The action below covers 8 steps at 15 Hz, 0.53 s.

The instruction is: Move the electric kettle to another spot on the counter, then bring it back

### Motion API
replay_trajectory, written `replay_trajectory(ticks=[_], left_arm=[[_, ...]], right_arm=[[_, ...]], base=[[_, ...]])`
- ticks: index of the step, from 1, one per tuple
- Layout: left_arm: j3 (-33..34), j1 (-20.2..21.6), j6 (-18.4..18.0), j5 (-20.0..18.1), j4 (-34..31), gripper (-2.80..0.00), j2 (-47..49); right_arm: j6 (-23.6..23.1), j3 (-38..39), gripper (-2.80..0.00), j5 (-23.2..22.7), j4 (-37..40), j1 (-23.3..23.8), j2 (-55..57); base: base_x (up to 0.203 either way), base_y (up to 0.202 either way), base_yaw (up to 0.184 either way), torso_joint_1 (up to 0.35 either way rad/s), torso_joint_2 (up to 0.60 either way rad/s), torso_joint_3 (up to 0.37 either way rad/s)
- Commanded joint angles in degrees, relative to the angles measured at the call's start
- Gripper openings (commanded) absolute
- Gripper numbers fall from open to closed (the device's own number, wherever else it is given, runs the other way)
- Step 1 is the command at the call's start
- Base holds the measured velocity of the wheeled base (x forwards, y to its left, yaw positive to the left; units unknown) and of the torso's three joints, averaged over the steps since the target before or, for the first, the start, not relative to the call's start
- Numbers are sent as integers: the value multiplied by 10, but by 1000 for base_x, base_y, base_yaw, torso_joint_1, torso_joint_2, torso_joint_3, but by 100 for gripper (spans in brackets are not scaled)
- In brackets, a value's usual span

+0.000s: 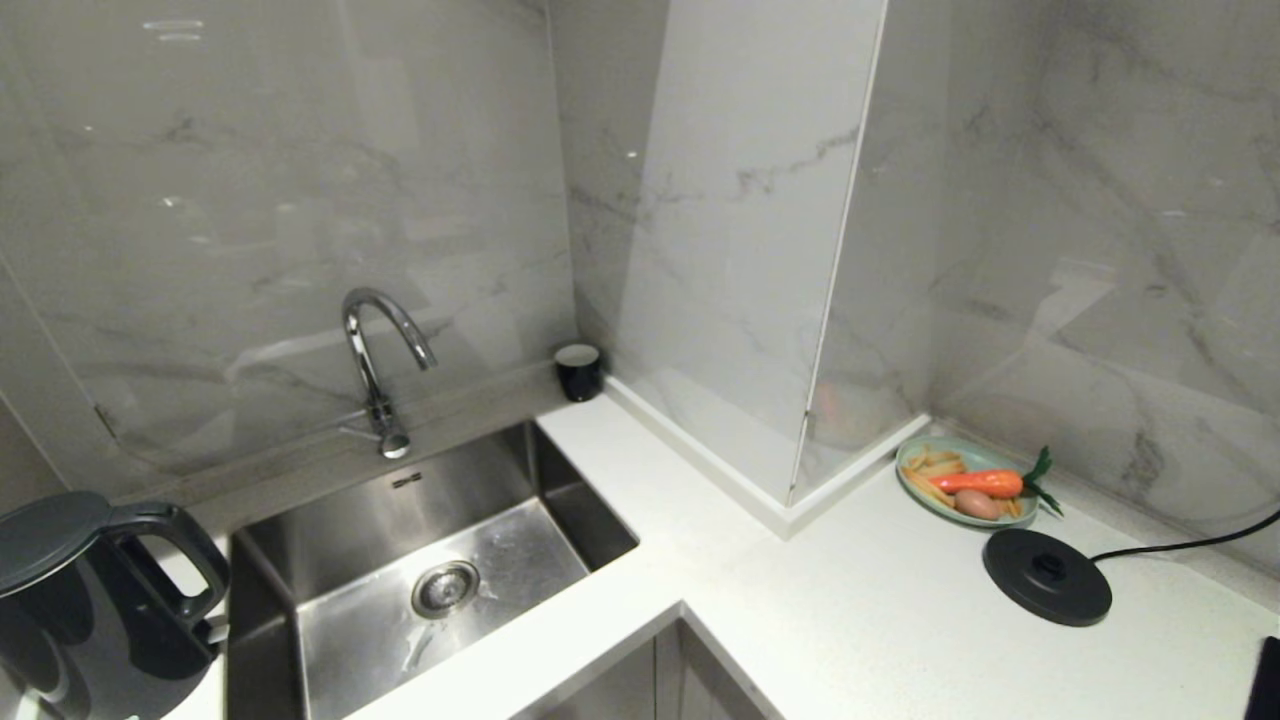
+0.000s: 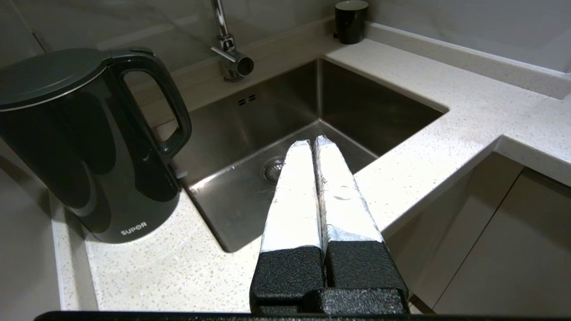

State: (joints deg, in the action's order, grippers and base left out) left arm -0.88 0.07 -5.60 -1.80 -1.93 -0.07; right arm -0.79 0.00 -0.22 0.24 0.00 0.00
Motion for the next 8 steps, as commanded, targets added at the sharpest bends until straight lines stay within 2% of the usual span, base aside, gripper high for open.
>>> replay_trajectory(ticks=[1,6,8], left_arm=[[0,0,0,0,-1,-280,2],[0,0,-1,-1,-1,-280,2],[0,0,-1,-1,0,-280,2]], right_arm=[[0,0,-280,0,0,0,0],[-1,0,-280,0,0,0,0],[-1,0,-280,0,0,0,0]], base=[[0,0,0,0,0,0],[0,0,0,0,0,0],[5,-10,107,5,2,4]])
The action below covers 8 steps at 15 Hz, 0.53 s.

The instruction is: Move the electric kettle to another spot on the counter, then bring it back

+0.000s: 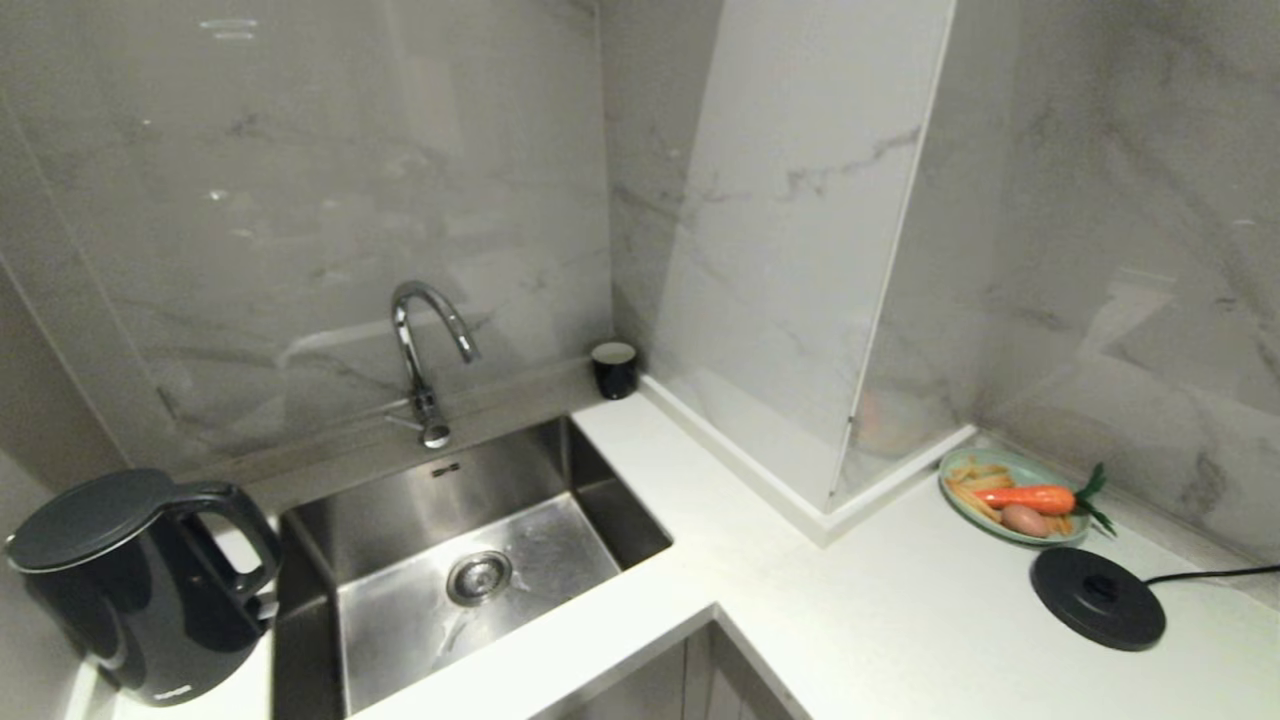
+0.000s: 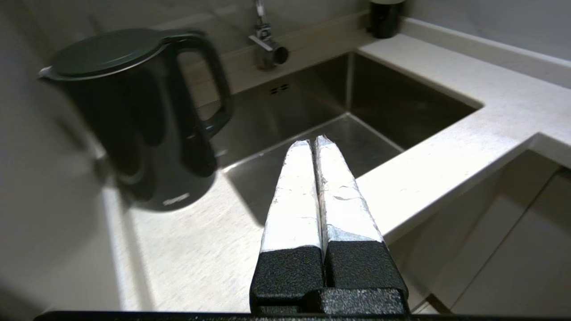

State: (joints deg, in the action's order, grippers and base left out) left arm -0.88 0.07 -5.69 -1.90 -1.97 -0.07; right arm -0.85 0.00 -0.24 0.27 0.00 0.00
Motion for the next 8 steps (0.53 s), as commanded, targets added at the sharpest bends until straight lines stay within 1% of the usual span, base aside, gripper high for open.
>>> replay_trajectory(ticks=[1,8], left_arm=[[0,0,0,0,0,-280,2],[0,0,-1,1,0,-280,2]], right_arm=[[0,0,-280,0,0,0,0],[0,0,-280,0,0,0,0]], base=[[-2,-8,171,3,6,-1],[-1,-9,174,1,1,1]])
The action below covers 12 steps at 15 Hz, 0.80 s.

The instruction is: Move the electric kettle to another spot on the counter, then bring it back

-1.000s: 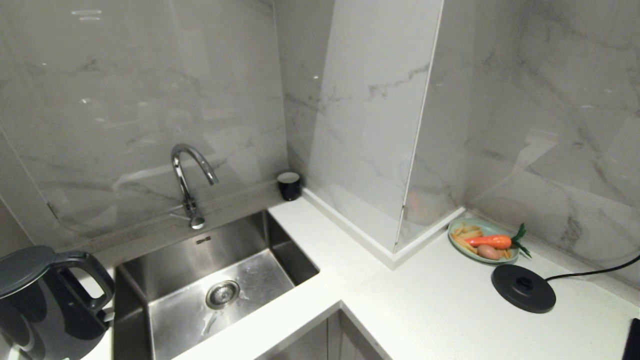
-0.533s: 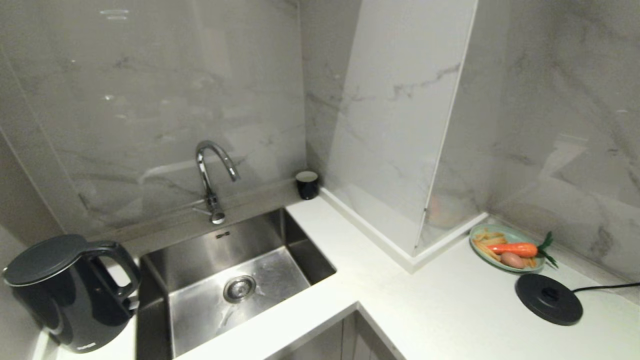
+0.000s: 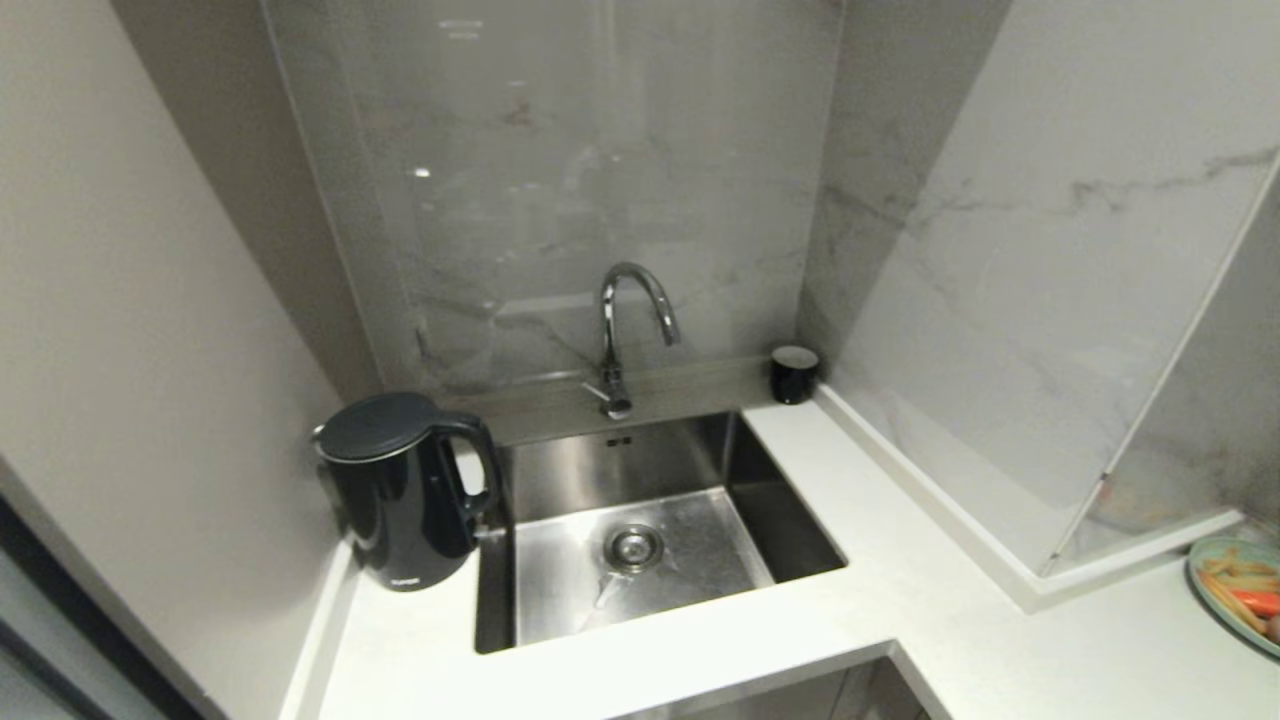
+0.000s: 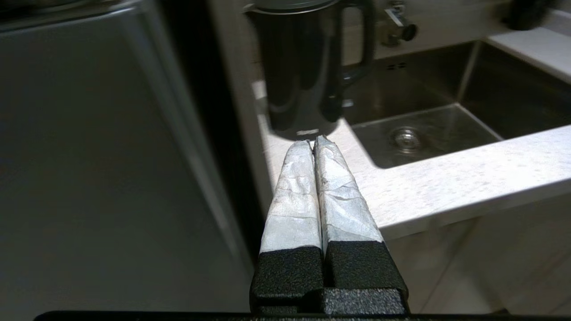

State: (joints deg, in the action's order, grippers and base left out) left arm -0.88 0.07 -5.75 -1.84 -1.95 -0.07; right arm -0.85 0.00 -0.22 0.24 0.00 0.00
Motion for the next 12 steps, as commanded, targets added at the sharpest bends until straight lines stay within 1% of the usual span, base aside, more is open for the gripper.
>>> replay_trajectory(ticks=[1,3,5,10,12], left_arm=[[0,0,-1,1,0,-280,1],[0,0,-1,1,0,-280,2],[0,0,-1,1,0,-280,2],[0,0,0,0,0,-280,1],[0,0,0,0,0,-280,1]], right_arm=[[0,0,-280,0,0,0,0],[1,0,-280,0,0,0,0],[1,0,-280,0,0,0,0],[1,0,-280,0,0,0,0],[1,0,-280,0,0,0,0]], base=[[-1,-9,171,1,2,1],[-4,-11,155,-1,2,3],[1,-5,82,2,3,4],[0,0,0,0,0,0],[-2,70,-4,1,2,3]])
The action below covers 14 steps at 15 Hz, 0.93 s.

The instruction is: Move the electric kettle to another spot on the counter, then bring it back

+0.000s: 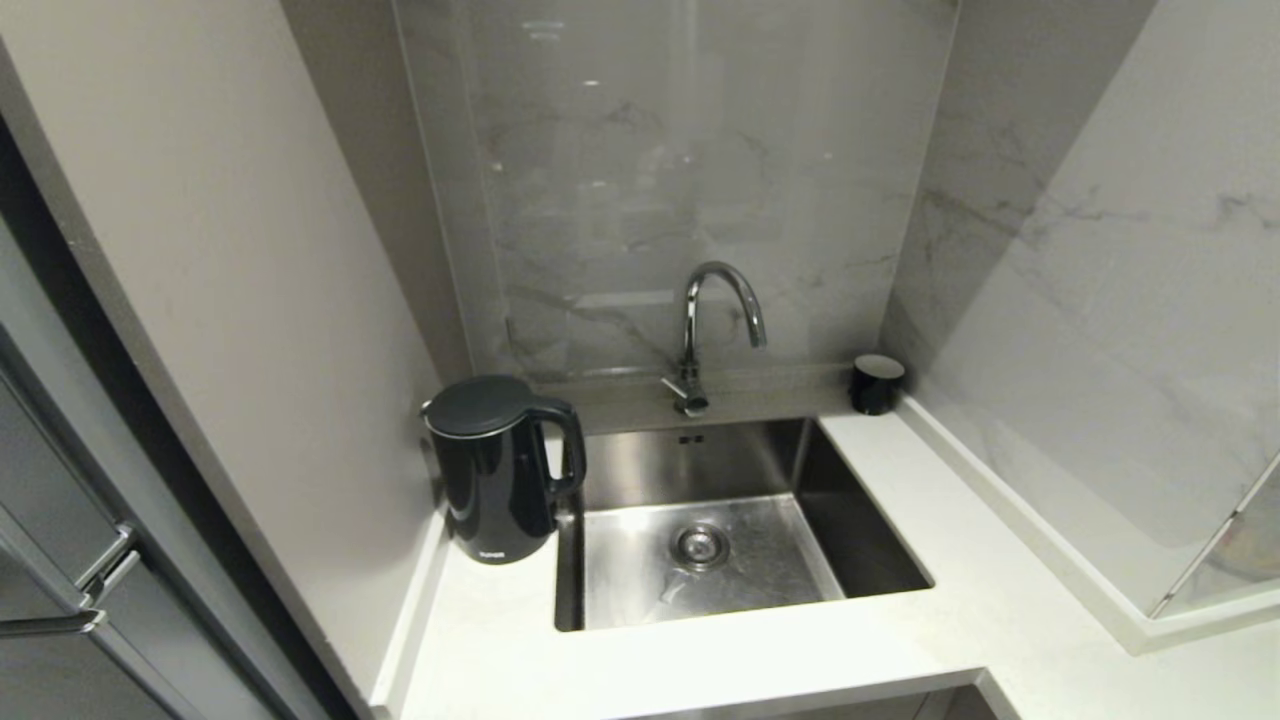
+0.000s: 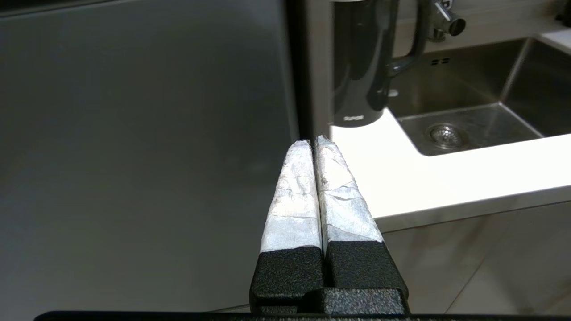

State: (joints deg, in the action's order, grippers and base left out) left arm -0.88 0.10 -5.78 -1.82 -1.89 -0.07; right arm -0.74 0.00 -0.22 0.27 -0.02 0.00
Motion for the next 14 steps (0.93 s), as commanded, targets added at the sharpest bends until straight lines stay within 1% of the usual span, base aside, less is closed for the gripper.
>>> replay_trajectory(ticks=[1,3,5,14], left_arm=[[0,0,0,1,0,-280,1],[0,0,0,1,0,-280,1],[0,0,0,1,0,-280,1],[0,0,0,0,0,-280,1]], right_arm=[[0,0,-280,0,0,0,0],[0,0,-280,0,0,0,0],[0,0,-280,0,0,0,0],[0,0,-280,0,0,0,0]], base=[[-1,155,-5,3,-6,2],[0,183,-1,5,5,3],[0,92,-2,4,3,4],[0,0,0,0,0,0]])
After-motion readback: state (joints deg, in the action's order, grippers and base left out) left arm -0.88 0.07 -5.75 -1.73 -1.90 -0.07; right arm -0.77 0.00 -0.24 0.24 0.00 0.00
